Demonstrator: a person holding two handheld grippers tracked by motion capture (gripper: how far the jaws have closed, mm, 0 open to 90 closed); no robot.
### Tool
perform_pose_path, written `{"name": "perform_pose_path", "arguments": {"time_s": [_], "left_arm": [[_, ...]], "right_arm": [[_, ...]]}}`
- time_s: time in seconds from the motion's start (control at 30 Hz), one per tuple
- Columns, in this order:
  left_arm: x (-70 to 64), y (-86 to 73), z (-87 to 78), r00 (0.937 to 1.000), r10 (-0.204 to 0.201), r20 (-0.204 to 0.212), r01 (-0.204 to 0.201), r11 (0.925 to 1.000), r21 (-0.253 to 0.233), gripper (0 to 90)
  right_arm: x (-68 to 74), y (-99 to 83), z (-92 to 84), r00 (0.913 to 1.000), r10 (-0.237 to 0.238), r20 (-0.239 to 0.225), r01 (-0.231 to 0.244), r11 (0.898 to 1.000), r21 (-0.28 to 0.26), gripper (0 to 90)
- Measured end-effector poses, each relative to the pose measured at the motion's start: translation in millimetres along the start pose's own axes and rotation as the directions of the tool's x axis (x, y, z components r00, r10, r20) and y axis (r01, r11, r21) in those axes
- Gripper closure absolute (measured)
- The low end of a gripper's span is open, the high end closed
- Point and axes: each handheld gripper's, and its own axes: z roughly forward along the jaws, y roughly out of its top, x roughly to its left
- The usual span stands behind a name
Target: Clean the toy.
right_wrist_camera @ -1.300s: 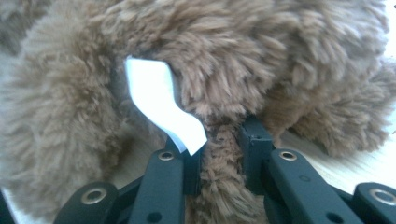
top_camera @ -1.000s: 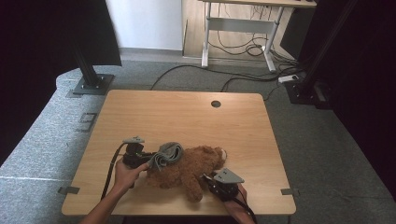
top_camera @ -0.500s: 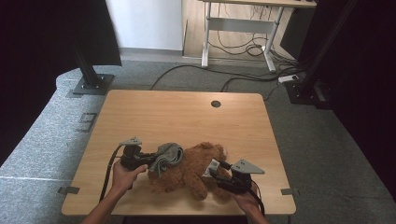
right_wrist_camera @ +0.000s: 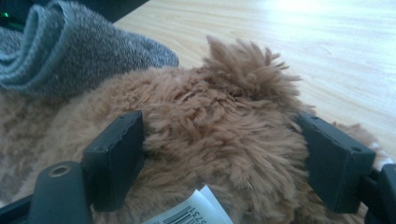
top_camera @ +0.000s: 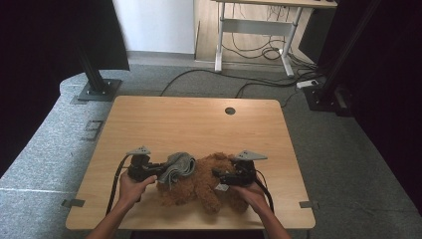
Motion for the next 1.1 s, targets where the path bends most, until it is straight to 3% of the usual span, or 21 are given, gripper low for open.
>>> {"name": "perform_pose_path", "arguments": {"time_s": [0.1, 0.23, 0.37, 0.43, 0.6, 0.67, 0.8, 0.9, 1.1], "left_arm": [[-1.6, 0.5, 0.4, 1.0, 0.001, 0.007, -0.001, 1.0, -0.002, 80.4], [-5.7, 2.9, 1.7, 0.9999, 0.01, 0.014, -0.01, 1.0, 0.0, 80.4], [-10.1, 5.3, -1.6, 0.9995, 0.013, 0.028, -0.013, 0.9999, -0.008, 80.4], [-15.4, 6.8, -6.8, 0.9989, 0.017, 0.043, -0.016, 0.9997, -0.02, 80.3], [-40.6, 6.1, -20.5, 0.9938, 0.071, 0.085, -0.068, 0.997, -0.038, 80.2], [-50.9, 1.8, -21.3, 0.991, 0.092, 0.098, -0.091, 0.9957, -0.021, 80.2], [-62.2, -11.3, -20.5, 0.9852, 0.089, 0.146, -0.09, 0.9959, 0.0, 80.3], [-67.4, -21.6, -21.5, 0.9785, 0.064, 0.196, -0.066, 0.9978, 0.002, 80.4], [-78.4, -30.0, -14.0, 0.9732, 0.077, 0.217, -0.081, 0.9967, 0.008, 80.6]], "right_arm": [[3.1, -4.5, -0.5, 0.9996, -0.028, 0.009, 0.027, 0.999, 0.022, 25.6], [13.3, -10.3, -2.9, 0.9938, -0.102, 0.044, 0.1, 0.994, 0.045, 45.2], [24.1, -17.2, -8.5, 0.9813, -0.17, 0.089, 0.169, 0.985, 0.019, 61.3], [30.3, -23.2, -11.6, 0.9693, -0.214, 0.121, 0.216, 0.976, 0.0, 65.1], [41.8, -41.3, -20.6, 0.945, -0.268, 0.187, 0.279, 0.959, -0.038, 68.0], [44.9, -49.2, -23.7, 0.9383, -0.275, 0.21, 0.292, 0.955, -0.051, 68.8], [46.3, -57.1, -26.8, 0.9329, -0.277, 0.23, 0.298, 0.953, -0.06, 69.4], [46.9, -60.3, -26.3, 0.9286, -0.275, 0.249, 0.3, 0.952, -0.065, 69.9], [49.0, -62.7, -20.4, 0.9124, -0.279, 0.299, 0.311, 0.949, -0.062, 71.0]]}}
